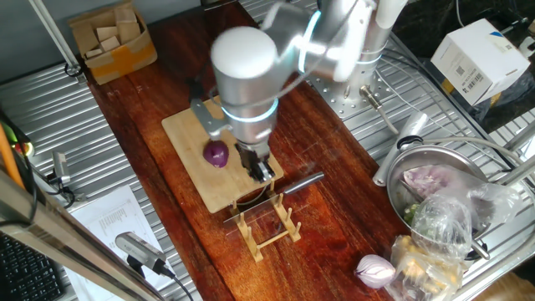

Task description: Chop the onions

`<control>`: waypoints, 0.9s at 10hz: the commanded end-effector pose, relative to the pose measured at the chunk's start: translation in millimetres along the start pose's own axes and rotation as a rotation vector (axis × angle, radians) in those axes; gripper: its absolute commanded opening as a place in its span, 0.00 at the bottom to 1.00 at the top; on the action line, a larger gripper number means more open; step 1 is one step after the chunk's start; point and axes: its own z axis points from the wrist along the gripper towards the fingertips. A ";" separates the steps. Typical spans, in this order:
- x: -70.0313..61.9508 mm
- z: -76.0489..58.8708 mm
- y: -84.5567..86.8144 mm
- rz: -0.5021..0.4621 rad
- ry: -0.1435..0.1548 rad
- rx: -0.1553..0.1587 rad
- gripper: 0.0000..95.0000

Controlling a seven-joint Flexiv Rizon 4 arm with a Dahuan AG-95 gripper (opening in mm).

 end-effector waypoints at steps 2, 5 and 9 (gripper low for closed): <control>-2.5 -0.9 12.7 0.067 -0.006 0.010 0.20; -3.2 3.2 22.0 0.098 -0.005 0.004 0.40; -6.5 12.7 38.7 0.115 -0.008 0.009 0.40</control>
